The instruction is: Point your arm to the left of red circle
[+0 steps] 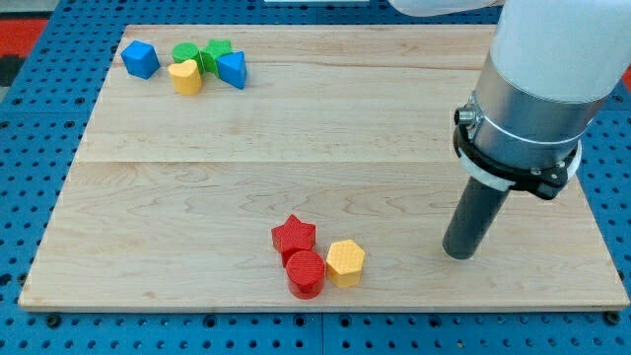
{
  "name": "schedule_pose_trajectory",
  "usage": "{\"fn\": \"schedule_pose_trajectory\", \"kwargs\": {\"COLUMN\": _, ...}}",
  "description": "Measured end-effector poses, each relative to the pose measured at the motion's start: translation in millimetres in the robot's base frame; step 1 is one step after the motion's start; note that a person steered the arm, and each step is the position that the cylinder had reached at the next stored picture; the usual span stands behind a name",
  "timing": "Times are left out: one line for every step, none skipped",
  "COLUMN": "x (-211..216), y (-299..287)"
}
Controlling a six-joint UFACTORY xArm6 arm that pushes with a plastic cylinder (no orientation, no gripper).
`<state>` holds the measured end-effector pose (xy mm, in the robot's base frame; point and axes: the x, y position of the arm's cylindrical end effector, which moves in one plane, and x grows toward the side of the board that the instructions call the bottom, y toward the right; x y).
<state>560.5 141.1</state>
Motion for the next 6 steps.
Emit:
{"fn": "schedule_pose_trajectory", "kwargs": {"x": 0, "y": 5}}
{"fn": "schedule_pose_trajectory", "kwargs": {"x": -23, "y": 12}}
{"fn": "schedule_pose_trajectory", "kwargs": {"x": -114, "y": 39}}
{"fn": "schedule_pose_trajectory", "kwargs": {"x": -182, "y": 20}}
{"fn": "schedule_pose_trajectory", "kwargs": {"x": -221, "y": 9}}
{"fn": "schedule_pose_trajectory", "kwargs": {"x": -198, "y": 0}}
